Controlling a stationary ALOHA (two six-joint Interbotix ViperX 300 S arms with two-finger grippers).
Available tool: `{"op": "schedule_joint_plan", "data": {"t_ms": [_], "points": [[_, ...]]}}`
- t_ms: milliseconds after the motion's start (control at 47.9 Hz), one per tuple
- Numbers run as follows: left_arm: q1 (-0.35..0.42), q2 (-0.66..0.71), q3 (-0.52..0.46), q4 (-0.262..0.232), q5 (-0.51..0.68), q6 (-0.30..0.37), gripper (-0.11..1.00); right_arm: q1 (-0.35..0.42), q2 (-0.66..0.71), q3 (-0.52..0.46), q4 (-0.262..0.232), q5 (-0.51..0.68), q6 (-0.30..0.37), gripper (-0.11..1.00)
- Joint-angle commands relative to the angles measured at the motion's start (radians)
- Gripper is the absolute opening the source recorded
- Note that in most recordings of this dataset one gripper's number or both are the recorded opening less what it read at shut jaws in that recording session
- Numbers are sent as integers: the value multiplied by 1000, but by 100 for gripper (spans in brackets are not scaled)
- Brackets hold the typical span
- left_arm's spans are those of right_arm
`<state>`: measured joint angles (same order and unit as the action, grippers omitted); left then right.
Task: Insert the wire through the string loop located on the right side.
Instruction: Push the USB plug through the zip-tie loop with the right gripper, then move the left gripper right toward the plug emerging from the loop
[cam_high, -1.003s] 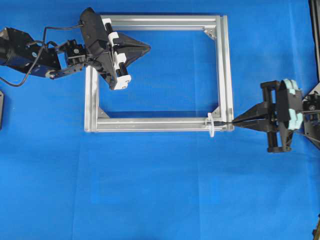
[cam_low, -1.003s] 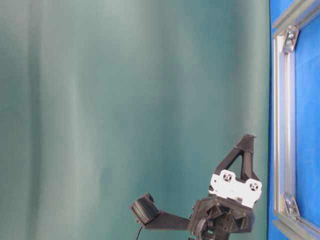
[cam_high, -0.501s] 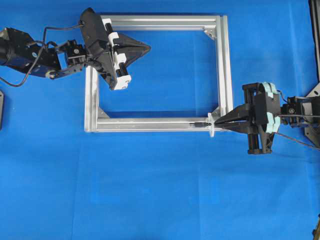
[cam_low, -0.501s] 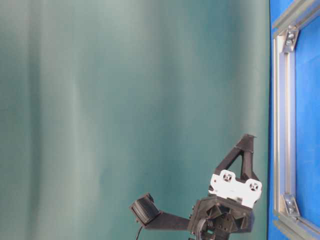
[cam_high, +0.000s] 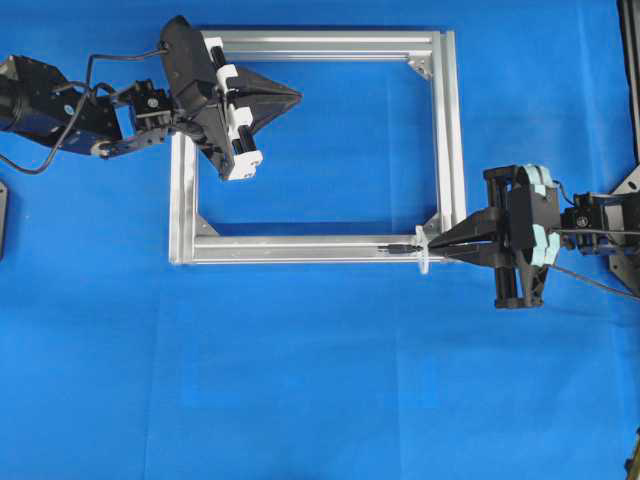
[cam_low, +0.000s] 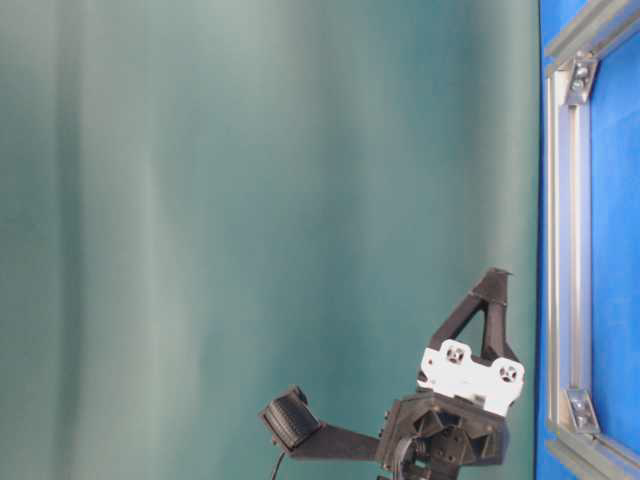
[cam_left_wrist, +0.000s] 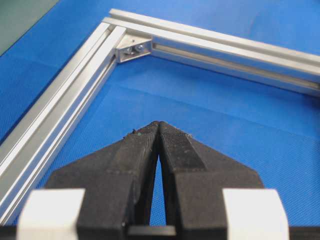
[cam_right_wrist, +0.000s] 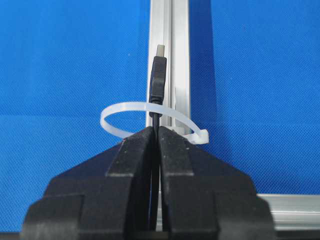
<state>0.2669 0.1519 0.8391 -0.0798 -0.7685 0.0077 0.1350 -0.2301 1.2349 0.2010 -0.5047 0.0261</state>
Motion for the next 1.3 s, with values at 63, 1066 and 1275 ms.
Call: {"op": "schedule_joint_plan", "data": {"t_ms": [63, 1066, 1275], "points": [[-29, -37, -3, 3, -9, -12, 0, -2, -3, -14, 2, -11, 0, -4], [-403, -35, -14, -2, 23, -28, 0, -2, -5, -17, 0, -11, -2, -4], [-393, -14, -74, -2, 29, -21, 0, -2, -3, -21, 0, -12, -2, -4]]}}
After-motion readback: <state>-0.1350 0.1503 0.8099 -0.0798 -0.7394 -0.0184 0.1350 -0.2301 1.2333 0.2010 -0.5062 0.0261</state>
